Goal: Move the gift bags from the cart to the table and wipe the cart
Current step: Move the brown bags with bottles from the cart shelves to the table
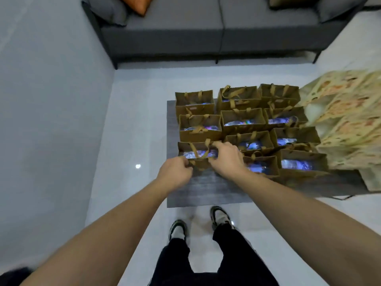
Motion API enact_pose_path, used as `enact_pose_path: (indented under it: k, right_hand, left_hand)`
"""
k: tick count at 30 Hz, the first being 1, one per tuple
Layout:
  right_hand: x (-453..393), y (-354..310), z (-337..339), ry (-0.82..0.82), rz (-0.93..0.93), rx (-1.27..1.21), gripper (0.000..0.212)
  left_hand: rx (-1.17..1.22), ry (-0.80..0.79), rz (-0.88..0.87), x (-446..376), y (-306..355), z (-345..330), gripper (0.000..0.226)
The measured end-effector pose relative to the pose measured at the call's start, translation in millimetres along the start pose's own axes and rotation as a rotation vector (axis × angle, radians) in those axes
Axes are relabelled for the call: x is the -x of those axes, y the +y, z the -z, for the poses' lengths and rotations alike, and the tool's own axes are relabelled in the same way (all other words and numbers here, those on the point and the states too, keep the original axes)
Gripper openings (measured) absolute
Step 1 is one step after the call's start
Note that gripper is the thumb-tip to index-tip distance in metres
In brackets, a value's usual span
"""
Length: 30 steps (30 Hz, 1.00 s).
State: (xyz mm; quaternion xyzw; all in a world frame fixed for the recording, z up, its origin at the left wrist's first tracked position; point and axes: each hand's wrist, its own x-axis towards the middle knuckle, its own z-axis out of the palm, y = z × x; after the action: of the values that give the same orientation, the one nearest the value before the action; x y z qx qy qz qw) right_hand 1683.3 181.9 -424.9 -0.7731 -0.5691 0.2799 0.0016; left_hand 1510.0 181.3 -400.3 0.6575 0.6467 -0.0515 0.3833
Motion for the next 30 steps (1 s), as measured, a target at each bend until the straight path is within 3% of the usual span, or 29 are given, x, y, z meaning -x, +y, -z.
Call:
enact_pose_path:
  k: [6,12,19,30]
  right_hand:
    - [89.4,76.6,15.4,0.149,-0.291,-0.138,0.061]
    - [202.2,180.4,36.3,0.365,-0.542,-0.284,0.059]
    - [379.0,322.0,19.4,0.545,-0.913,-0.434,0.068]
    - [627.1,492.3,-47.0,0.669,-1.367,-0.645,0.069]
  left_hand:
    - [-0.118,-0.058,-0.342,13.8,83.2,-13.3,0.021]
    - [-0.396,-0.139,-0.75,77.4,202.8,-88.7,0.026]
    - [-0.642,-0.28,-1.202,216.1,330.9,-241.4,0.043]
    - [-0.857,-0.582,-1.507,427.1,421.6,-482.5,0.049]
